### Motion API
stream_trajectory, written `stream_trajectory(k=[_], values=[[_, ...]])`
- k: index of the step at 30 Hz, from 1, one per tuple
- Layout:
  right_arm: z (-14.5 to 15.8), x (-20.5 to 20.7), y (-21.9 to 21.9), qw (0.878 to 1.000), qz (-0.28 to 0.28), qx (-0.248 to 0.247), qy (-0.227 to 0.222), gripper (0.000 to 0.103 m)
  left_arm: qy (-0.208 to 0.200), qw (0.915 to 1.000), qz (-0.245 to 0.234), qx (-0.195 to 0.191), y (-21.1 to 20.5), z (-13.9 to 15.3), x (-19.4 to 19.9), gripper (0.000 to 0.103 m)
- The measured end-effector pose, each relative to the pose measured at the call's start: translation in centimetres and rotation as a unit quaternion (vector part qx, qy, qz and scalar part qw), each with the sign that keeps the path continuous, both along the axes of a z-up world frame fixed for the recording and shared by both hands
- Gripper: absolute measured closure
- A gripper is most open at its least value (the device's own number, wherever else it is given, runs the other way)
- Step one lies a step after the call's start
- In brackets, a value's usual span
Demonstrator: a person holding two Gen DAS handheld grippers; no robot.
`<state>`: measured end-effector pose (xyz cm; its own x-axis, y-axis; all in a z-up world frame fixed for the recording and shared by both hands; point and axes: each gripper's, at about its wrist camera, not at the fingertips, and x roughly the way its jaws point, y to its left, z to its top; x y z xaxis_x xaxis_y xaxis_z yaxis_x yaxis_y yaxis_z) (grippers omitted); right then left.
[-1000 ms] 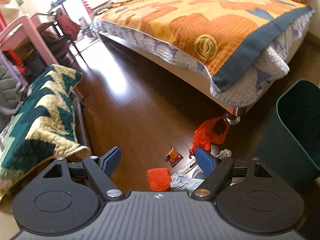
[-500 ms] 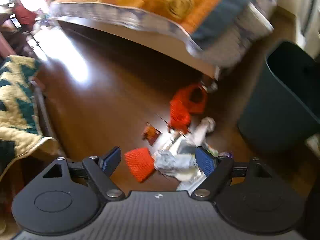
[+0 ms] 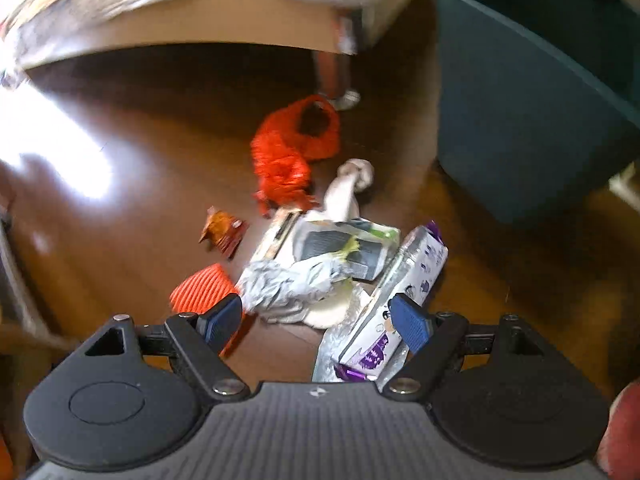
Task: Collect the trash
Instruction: 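Carry the teal bin with the right gripper while lowering the left gripper toward trash, then grasp the white-purple snack wrapper with the left gripper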
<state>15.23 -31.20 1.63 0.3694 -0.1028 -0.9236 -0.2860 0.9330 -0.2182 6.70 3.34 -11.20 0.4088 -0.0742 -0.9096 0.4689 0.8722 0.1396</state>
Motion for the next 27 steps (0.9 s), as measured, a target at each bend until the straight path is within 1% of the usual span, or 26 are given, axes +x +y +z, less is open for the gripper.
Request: stream_trajectory(k=[3, 5, 6, 8, 9, 10, 11, 12, 14, 15, 17, 18, 20, 21, 22, 23, 24, 25, 26, 27], values=[[1.2, -1.0, 0.8, 0.999, -0.027, -0.018, -0.010, 0.102, -0.013, 0.9983, -0.055, 0.014, -2.0, -2.0, -0.3, 0.021], [1.4, -2.5, 1.3, 0.999, -0.027, -0.042, -0.017, 0.103, -0.020, 0.9954, -0.092, 0.019, -3.2, -3.3, -0.3, 0.021], [1.6, -3.1, 1.3, 0.998, -0.027, -0.047, -0.019, 0.103, -0.018, 0.9937, -0.109, 0.018, -3.6, -3.9, -0.2, 0.021], [2.0, -3.7, 1.3, 0.999, -0.030, -0.033, -0.006, 0.103, -0.007, 0.9904, -0.137, 0.016, -4.2, -5.4, 0.0, 0.021], [2.1, -4.0, 1.7, 1.000, -0.025, -0.011, 0.004, 0.103, -0.002, 0.9885, -0.151, 0.015, -4.5, -6.1, 0.1, 0.021], [1.7, -4.3, 2.5, 1.000, -0.017, -0.006, 0.021, 0.103, 0.004, 0.9868, -0.161, 0.014, -4.7, -6.8, 0.1, 0.021], [1.6, -4.6, 3.0, 1.000, -0.012, -0.017, 0.019, 0.103, 0.009, 0.9855, -0.168, 0.019, -4.9, -7.5, 0.2, 0.021], [1.8, -4.7, 3.1, 1.000, -0.012, -0.018, 0.008, 0.103, 0.012, 0.9840, -0.176, 0.022, -5.0, -8.0, 0.2, 0.021], [2.3, -4.5, 2.4, 0.999, -0.025, 0.015, 0.018, 0.103, 0.013, 0.9796, -0.199, 0.021, -5.1, -8.5, 0.1, 0.021], [2.5, -4.7, 1.8, 0.999, -0.035, 0.016, 0.010, 0.103, 0.013, 0.9774, -0.210, 0.021, -5.1, -8.8, 0.0, 0.021], [1.9, -5.2, 1.1, 0.999, -0.044, -0.016, 0.010, 0.097, 0.019, 0.9731, -0.229, 0.016, -5.3, -9.1, 0.0, 0.021], [1.4, -5.5, 0.5, 0.998, -0.055, -0.028, 0.018, 0.090, 0.021, 0.9714, -0.236, 0.016, -5.4, -9.3, 0.0, 0.021], [0.4, -6.0, -0.7, 0.996, -0.085, -0.030, 0.028, 0.090, 0.024, 0.9677, -0.251, 0.015, -5.6, -9.7, 0.0, 0.021], [-0.1, -6.2, -1.3, 0.994, -0.098, -0.030, 0.033, 0.085, 0.024, 0.9662, -0.256, 0.013, -5.7, -9.9, 0.0, 0.021], [-0.6, -6.3, -1.7, 0.993, -0.107, -0.034, 0.034, 0.074, 0.024, 0.9655, -0.259, 0.013, -5.9, -10.0, 0.1, 0.021], [-1.1, -6.4, -1.8, 0.992, -0.112, -0.044, 0.033, 0.068, 0.024, 0.9649, -0.261, 0.010, -5.9, -10.0, 0.1, 0.021], [-1.8, -6.2, -1.8, 0.991, -0.115, -0.053, 0.032, 0.059, 0.024, 0.9648, -0.262, 0.007, -5.9, -10.0, 0.2, 0.021], [-2.4, -6.2, -2.0, 0.991, -0.116, -0.064, 0.028, 0.056, 0.022, 0.9653, -0.260, 0.006, -5.8, -10.0, 0.3, 0.021], [-2.8, -6.0, -2.2, 0.989, -0.120, -0.080, 0.021, 0.056, 0.020, 0.9658, -0.258, 0.005, -5.8, -10.0, 0.4, 0.021], [-3.1, -5.8, -2.5, 0.989, -0.124, -0.084, 0.017, 0.054, 0.019, 0.9661, -0.257, 0.003, -5.7, -9.9, 0.4, 0.021]])
